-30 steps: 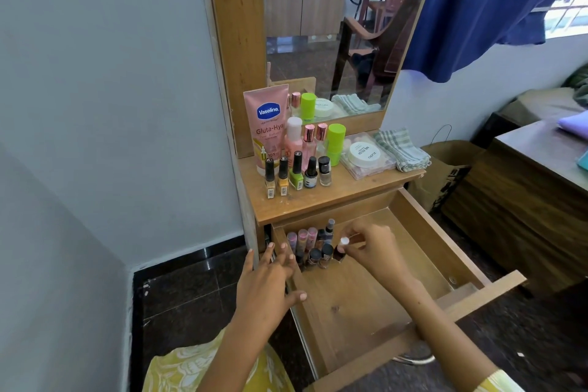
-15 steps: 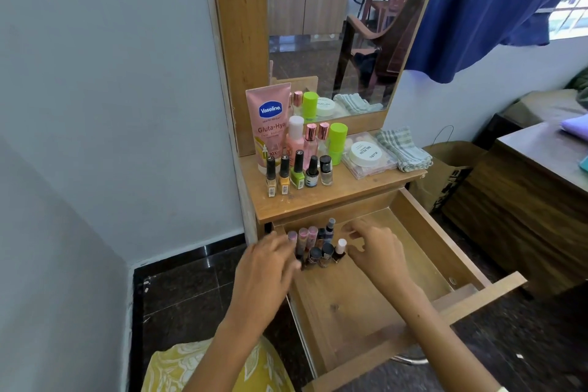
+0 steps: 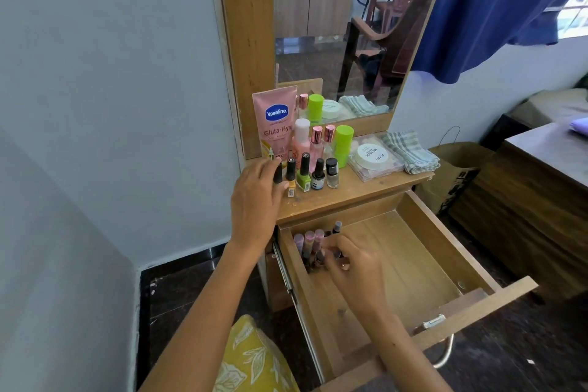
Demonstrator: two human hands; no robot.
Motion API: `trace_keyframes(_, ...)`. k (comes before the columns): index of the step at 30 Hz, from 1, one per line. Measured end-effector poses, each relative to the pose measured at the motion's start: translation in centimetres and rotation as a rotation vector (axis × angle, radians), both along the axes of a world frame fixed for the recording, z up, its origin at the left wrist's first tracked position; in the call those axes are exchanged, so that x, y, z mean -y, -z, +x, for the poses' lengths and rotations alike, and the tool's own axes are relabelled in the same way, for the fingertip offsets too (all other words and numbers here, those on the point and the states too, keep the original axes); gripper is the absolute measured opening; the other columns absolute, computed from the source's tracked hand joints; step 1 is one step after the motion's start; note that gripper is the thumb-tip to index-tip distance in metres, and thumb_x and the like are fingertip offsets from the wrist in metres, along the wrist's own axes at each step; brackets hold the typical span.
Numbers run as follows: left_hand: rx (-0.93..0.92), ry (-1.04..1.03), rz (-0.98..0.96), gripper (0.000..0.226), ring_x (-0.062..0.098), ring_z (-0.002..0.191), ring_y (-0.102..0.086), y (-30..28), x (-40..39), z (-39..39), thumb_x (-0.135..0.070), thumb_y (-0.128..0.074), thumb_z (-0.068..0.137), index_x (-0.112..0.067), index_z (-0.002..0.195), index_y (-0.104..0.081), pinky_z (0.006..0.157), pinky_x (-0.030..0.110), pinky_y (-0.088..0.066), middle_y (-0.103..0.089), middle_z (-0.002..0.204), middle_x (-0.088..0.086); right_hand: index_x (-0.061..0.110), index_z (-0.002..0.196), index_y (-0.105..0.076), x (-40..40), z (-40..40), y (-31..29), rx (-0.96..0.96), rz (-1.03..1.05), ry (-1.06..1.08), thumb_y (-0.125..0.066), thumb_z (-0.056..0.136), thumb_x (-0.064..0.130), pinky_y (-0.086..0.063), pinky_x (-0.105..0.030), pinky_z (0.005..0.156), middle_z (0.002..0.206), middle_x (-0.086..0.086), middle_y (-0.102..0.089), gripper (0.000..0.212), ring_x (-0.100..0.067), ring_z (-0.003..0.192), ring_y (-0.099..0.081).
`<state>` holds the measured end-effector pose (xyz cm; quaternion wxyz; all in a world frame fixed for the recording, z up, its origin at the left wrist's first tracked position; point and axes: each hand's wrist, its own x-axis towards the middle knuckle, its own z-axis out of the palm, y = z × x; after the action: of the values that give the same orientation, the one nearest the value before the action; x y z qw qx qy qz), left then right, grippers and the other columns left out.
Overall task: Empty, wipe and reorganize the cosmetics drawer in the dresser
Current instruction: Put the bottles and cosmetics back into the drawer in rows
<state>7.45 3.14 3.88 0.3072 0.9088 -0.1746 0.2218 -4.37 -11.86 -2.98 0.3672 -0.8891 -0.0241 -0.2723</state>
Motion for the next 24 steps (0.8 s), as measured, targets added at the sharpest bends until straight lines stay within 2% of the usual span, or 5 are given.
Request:
trace_keyframes(4,0.060,0.074,-0.169,0.022,0.016,0.087,-0.066,-0.3,-0.2,-1.0,-0.008,-0.066,0.086,-0.010,0.107,-0.062,0.075,0.018,-0.044,-0.068,0.099,0.004,0.021,0.092,-0.067,-0.2,0.0,-0.1,0.059,0.068,-0.030,-0.068,0.085,0.010,-0.053,-0.025,0.059,0.089,0.014,-0.063,0.013,-0.001,0.077,-0.061)
trace_keyframes(12,0.057,0.234,-0.233,0.022,0.003,0.086,-0.063,0.7,0.1,-7.2,-0.014,-0.066,0.085,-0.013,0.107,-0.063,0.074,0.014,-0.051,-0.067,0.097,-0.004,0.022,0.116,-0.060,-0.5,0.2,-0.7,0.099,0.075,-0.005,-0.068,0.084,0.038,-0.050,-0.012,0.075,0.103,0.013,-0.062,0.037,0.002,0.093,-0.060)
trace_keyframes(16,0.006,0.254,-0.177,0.022,-0.001,0.082,-0.061,1.3,0.8,-9.1,-0.020,-0.071,0.082,-0.019,0.103,-0.066,0.070,0.011,-0.049,-0.067,0.090,-0.009,0.017,0.114,-0.063,-0.3,-0.2,-0.8,0.126,0.059,-0.024,-0.067,0.084,0.031,-0.052,-0.019,0.069,0.101,0.012,-0.061,0.034,0.000,0.087,-0.058)
trace_keyframes(22,-0.156,0.191,-0.119,0.043,-0.008,0.084,-0.060,2.5,0.0,-9.3,-0.027,-0.070,0.084,-0.029,0.125,-0.059,0.069,0.000,-0.040,-0.068,0.105,-0.018,0.019,0.098,-0.068,0.8,-0.6,-1.1,0.009,0.037,-0.056,-0.074,0.080,0.024,-0.053,-0.018,0.063,0.091,0.017,-0.061,0.019,-0.001,0.076,-0.061)
trace_keyframes(24,-0.259,0.156,0.064,0.043,-0.002,0.115,-0.053,3.5,-0.8,-9.0,-0.031,-0.063,0.088,-0.034,0.130,-0.052,0.092,0.011,-0.036,-0.058,0.129,-0.015,0.023,0.091,-0.068,1.2,-0.7,-1.2,-0.088,0.021,-0.048,-0.077,0.076,0.026,-0.051,-0.017,0.060,0.081,0.020,-0.060,0.017,-0.001,0.070,-0.060)
